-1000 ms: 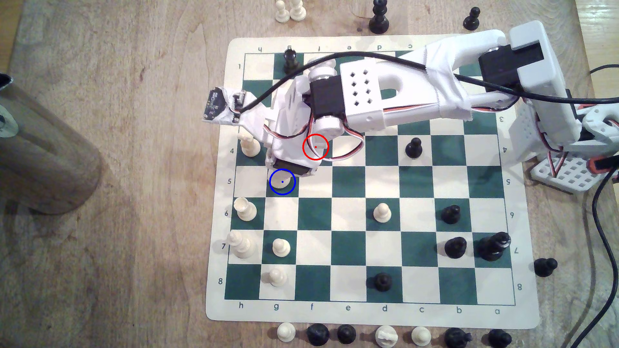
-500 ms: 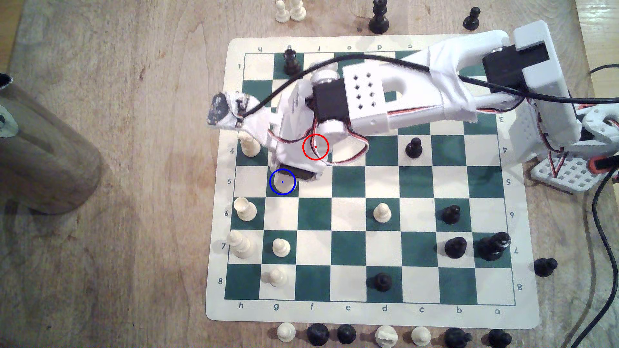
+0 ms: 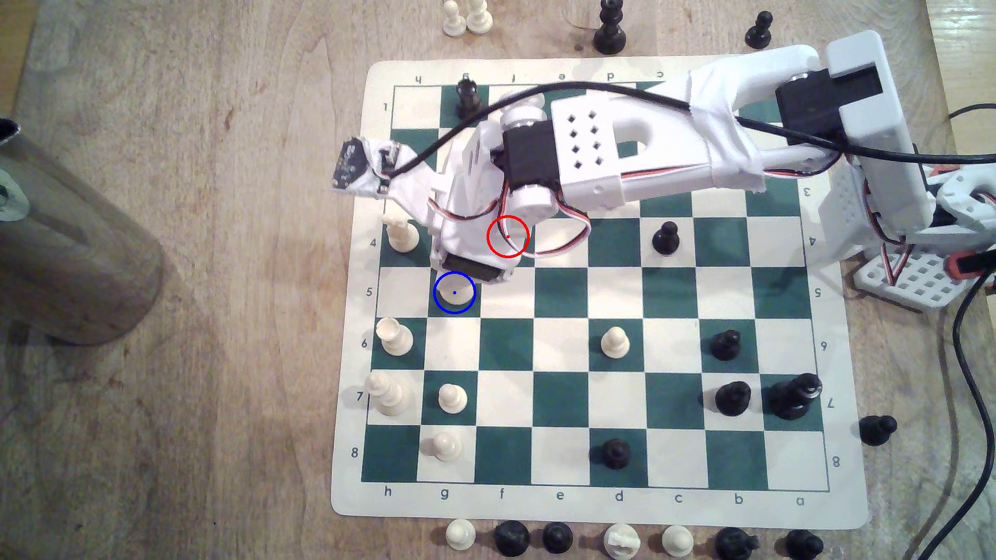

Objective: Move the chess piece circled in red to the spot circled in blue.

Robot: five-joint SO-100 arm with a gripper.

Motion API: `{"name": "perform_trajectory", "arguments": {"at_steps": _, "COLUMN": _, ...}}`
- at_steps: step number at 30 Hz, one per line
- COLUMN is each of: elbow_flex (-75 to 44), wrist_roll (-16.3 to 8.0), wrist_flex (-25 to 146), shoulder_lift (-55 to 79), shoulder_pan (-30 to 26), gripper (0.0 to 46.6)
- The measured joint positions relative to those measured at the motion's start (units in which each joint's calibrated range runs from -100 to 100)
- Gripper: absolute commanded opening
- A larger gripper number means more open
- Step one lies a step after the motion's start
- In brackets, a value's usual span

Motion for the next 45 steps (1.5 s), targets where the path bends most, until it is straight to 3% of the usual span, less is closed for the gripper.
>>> {"name": "perform_trajectory", "arguments": {"at_steps": 13, "elbow_flex": 1.17, "wrist_roll": 0.24, "wrist_flex": -0.96, "shoulder_lift": -0.08, "shoulder_pan": -0.15, "gripper": 4.1}}
{"name": "perform_trajectory", "arguments": {"at_steps": 15, "elbow_flex": 1.17, "wrist_roll": 0.24, "wrist_flex": -0.96, "shoulder_lift": -0.08, "shoulder_pan": -0.15, "gripper": 8.3}}
{"name": "perform_trajectory", "arguments": {"at_steps": 18, "elbow_flex": 1.36, "wrist_roll": 0.24, "wrist_flex": -0.96, "shoulder_lift": -0.08, "shoulder_pan": -0.15, "gripper": 21.8}}
{"name": "perform_trajectory", "arguments": {"at_steps": 19, "elbow_flex": 1.45, "wrist_roll": 0.0, "wrist_flex": -0.96, "shoulder_lift": -0.08, "shoulder_pan": -0.22, "gripper": 23.0}}
{"name": "perform_trajectory", "arguments": {"at_steps": 22, "elbow_flex": 2.71, "wrist_roll": 0.0, "wrist_flex": -0.96, "shoulder_lift": -0.08, "shoulder_pan": -0.44, "gripper": 26.3}}
{"name": "perform_trajectory", "arguments": {"at_steps": 27, "elbow_flex": 5.69, "wrist_roll": 0.0, "wrist_flex": -0.96, "shoulder_lift": -1.09, "shoulder_pan": -0.37, "gripper": 27.7}}
{"name": "perform_trajectory", "arguments": {"at_steps": 35, "elbow_flex": 17.89, "wrist_roll": 0.34, "wrist_flex": -1.59, "shoulder_lift": -17.51, "shoulder_pan": 0.37, "gripper": 28.5}}
{"name": "perform_trajectory", "arguments": {"at_steps": 39, "elbow_flex": 29.1, "wrist_roll": 1.42, "wrist_flex": -1.43, "shoulder_lift": -34.44, "shoulder_pan": 0.0, "gripper": 27.3}}
{"name": "perform_trajectory", "arguments": {"at_steps": 40, "elbow_flex": 31.27, "wrist_roll": 1.66, "wrist_flex": -0.96, "shoulder_lift": -38.04, "shoulder_pan": -0.37, "gripper": 25.1}}
{"name": "perform_trajectory", "arguments": {"at_steps": 41, "elbow_flex": 34.88, "wrist_roll": 2.15, "wrist_flex": 0.16, "shoulder_lift": -44.57, "shoulder_pan": -1.11, "gripper": 22.1}}
{"name": "perform_trajectory", "arguments": {"at_steps": 42, "elbow_flex": 35.7, "wrist_roll": 2.34, "wrist_flex": 0.72, "shoulder_lift": -47.59, "shoulder_pan": -1.47, "gripper": 11.0}}
{"name": "perform_trajectory", "arguments": {"at_steps": 43, "elbow_flex": 36.6, "wrist_roll": 2.64, "wrist_flex": 1.51, "shoulder_lift": -50.61, "shoulder_pan": -1.77, "gripper": 3.3}}
{"name": "perform_trajectory", "arguments": {"at_steps": 45, "elbow_flex": 40.76, "wrist_roll": 2.78, "wrist_flex": 4.14, "shoulder_lift": -59.24, "shoulder_pan": -2.73, "gripper": 1.3}}
